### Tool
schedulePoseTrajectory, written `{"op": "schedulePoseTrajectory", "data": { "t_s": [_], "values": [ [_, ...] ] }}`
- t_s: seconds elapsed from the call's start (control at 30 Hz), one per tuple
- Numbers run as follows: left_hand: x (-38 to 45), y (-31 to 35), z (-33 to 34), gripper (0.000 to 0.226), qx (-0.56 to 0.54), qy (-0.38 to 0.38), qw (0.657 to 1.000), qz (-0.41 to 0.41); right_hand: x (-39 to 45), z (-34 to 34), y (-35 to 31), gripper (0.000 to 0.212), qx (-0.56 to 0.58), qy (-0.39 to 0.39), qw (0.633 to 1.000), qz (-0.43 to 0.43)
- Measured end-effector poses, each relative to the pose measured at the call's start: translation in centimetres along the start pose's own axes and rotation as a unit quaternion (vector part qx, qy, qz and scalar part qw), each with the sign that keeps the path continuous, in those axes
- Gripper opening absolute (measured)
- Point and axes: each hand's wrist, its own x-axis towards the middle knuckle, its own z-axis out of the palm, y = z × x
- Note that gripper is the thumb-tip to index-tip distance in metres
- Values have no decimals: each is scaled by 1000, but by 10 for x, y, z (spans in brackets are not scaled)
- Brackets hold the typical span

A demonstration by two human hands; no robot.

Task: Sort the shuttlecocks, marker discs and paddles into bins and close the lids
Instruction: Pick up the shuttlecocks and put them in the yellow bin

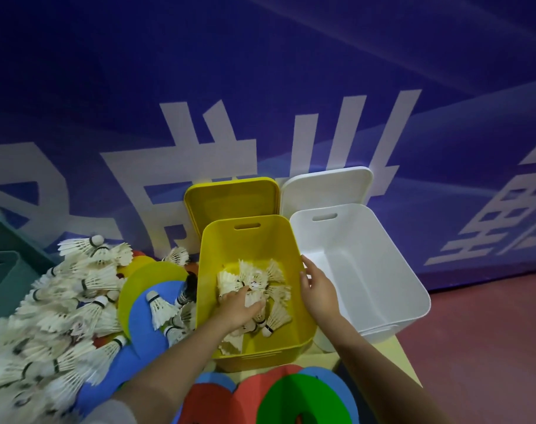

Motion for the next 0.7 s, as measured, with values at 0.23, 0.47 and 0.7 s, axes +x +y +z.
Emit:
{"op": "schedulePoseTrajectory", "data": {
  "t_s": [0.23, 0.47, 0.7],
  "values": [
    [-50, 11, -61, 50, -149, 92, 976, 129, -1, -11, -5, 49, -84, -53, 995, 14],
    [-109, -56, -132, 34, -223, 175, 942, 181, -18, 7, -70, 55, -157, 11, 988, -10],
    [-140, -162, -173, 20, -261, 227, 928, 142, -78, 80, -179, 40, -26, -35, 988, -151]
  ]
}}
